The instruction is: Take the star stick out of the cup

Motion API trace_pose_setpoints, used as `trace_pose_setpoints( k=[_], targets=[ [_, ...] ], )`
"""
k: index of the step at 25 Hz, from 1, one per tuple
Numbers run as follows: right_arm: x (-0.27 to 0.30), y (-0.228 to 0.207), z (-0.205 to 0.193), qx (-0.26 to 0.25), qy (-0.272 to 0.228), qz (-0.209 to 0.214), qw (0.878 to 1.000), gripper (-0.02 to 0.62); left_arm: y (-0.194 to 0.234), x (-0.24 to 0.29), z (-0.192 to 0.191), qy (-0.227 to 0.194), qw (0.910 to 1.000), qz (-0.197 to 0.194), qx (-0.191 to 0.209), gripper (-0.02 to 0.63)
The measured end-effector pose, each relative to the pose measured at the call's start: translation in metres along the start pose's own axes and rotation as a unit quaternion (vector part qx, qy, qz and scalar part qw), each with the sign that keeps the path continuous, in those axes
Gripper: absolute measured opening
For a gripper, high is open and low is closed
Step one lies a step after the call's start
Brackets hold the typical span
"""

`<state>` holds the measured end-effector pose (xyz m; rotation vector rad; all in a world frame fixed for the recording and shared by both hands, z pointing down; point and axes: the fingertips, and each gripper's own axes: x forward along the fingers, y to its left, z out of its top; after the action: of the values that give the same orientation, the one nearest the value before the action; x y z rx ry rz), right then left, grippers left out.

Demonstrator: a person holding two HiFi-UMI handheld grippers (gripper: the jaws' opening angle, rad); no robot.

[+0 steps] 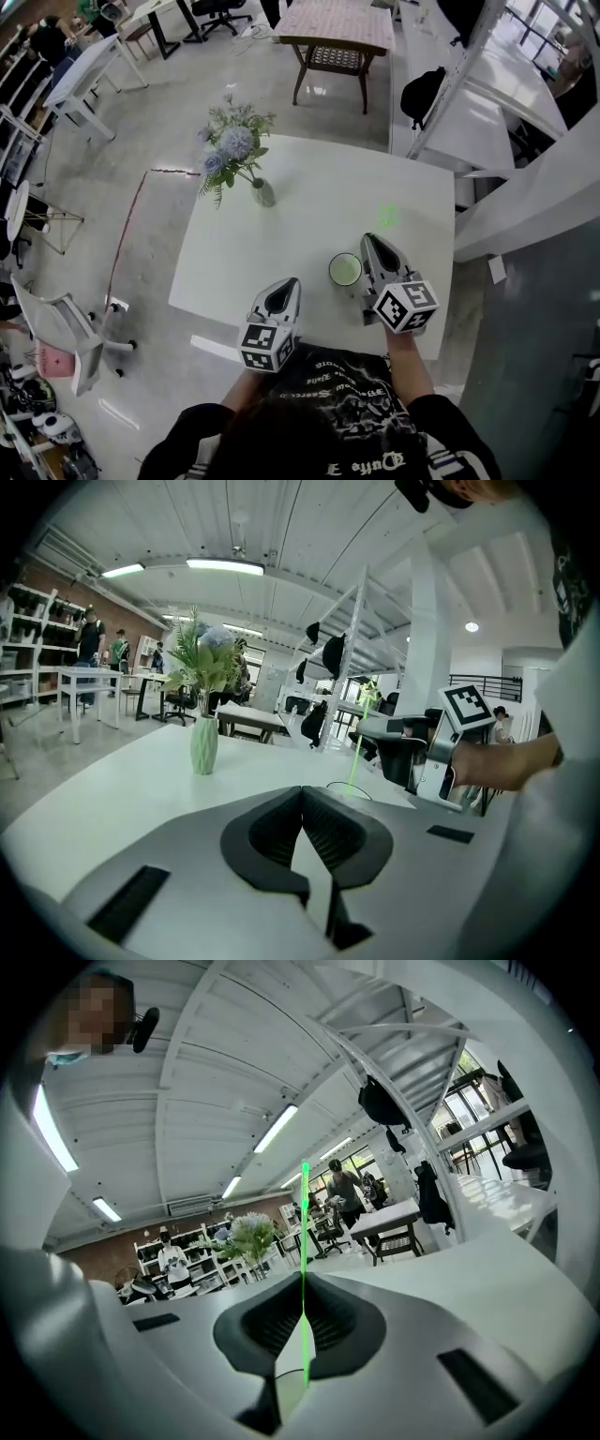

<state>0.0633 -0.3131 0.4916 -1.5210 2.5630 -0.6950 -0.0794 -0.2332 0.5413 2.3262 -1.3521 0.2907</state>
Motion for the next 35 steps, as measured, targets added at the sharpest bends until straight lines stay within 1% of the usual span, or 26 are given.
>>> trace_pose_setpoints(
  k=[6, 10, 13, 17, 21, 27, 31, 35],
  targets=[
    [-0.018, 0.008, 0.030, -0.017, -0.026, 0.003, 1.000, 0.011, -0.009, 0.002, 0.004, -0.006, 1.0000, -0.006, 0.001, 0.020],
    [-0.035, 0.006, 0.049, -0.017, -0.050, 0.000, 0.999, 0.011, -0.017, 0.005, 0.008, -0.011, 0.9998, -0.014, 0.001, 0.020],
    [-0.047, 0.003, 0.059, -0.016, -0.070, -0.004, 0.997, 0.011, -0.022, 0.009, 0.010, -0.013, 0.9997, -0.022, 0.004, 0.020],
    [-0.068, -0.005, 0.066, -0.032, -0.086, -0.013, 0.996, 0.011, -0.032, 0.013, 0.013, -0.016, 0.9993, -0.032, 0.007, 0.020],
    [-0.087, -0.019, 0.062, -0.042, -0.080, -0.039, 0.995, 0.011, -0.040, 0.016, 0.016, -0.020, 0.9989, -0.041, 0.009, 0.020],
    [-0.114, -0.040, 0.046, -0.041, -0.056, -0.080, 0.994, 0.011, -0.051, 0.018, 0.017, -0.020, 0.9983, -0.052, 0.013, 0.020],
    [-0.127, -0.048, 0.030, -0.049, -0.039, -0.102, 0.993, 0.011, -0.057, 0.020, 0.016, -0.020, 0.9979, -0.059, 0.017, 0.020],
    [-0.139, -0.052, 0.011, -0.043, -0.025, -0.118, 0.992, 0.011, -0.065, 0.020, 0.015, -0.019, 0.9974, -0.067, 0.019, 0.020]
  ],
)
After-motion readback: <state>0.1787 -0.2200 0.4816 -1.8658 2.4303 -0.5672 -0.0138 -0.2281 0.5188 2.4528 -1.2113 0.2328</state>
